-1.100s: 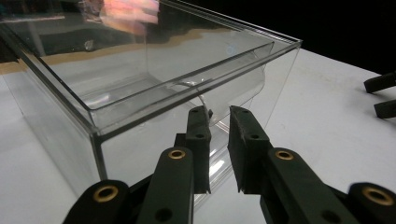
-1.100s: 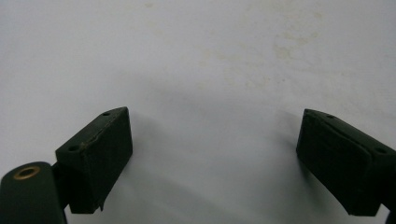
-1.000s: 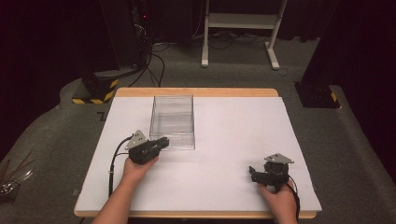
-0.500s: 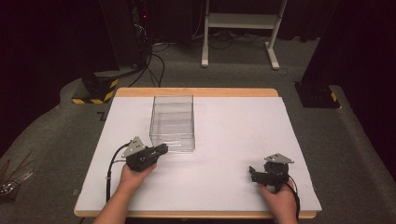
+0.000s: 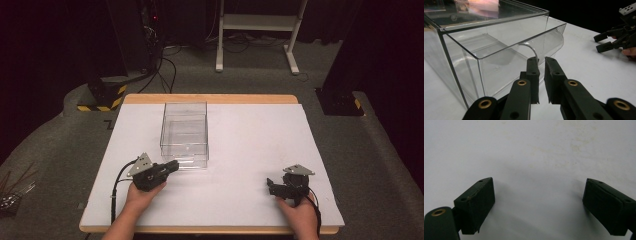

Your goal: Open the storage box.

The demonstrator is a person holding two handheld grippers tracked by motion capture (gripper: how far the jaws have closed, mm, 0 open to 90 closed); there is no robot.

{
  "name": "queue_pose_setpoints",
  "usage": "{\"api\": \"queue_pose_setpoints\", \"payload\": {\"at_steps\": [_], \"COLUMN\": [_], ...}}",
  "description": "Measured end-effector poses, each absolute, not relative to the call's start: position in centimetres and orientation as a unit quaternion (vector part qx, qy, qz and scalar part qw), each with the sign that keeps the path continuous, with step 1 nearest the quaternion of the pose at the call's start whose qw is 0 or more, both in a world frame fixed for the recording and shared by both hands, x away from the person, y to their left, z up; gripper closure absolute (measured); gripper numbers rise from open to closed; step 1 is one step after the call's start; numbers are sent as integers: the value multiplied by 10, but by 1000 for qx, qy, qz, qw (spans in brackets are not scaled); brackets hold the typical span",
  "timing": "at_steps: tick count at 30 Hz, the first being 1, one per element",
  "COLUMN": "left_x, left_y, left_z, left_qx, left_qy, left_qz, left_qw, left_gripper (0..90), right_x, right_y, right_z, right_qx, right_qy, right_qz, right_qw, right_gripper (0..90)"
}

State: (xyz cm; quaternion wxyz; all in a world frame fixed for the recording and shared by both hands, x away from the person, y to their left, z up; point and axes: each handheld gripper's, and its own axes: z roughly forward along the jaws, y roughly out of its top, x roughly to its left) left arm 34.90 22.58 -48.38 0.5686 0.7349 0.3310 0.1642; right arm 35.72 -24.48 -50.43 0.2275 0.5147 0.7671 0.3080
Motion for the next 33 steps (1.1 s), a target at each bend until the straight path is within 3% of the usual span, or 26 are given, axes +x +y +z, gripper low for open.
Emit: {"api": "queue_pose_setpoints", "payload": {"at_steps": [2,6,10,18,33], "left_x": [349,353,357,358,346], "left_y": [226,225,220,221,223], "left_z": [-485,-485,-483,-482,-481], "left_qx": [732,727,734,737,745], "left_qy": [333,338,332,324,314], "left_qz": [164,161,158,147,141], "left_qw": [572,575,570,574,572], "left_gripper": [812,711,692,770,786], "right_x": [357,357,357,357,357], "right_y": [-245,-245,-245,-245,-245], "right_z": [-504,-504,-504,-504,-504], "right_qx": [515,515,515,515,515], "right_qy": [767,767,767,767,767], "right_qz": [308,308,308,308,308], "right_qw": [227,227,227,227,228], "right_gripper": [109,109,109,110,111]}}
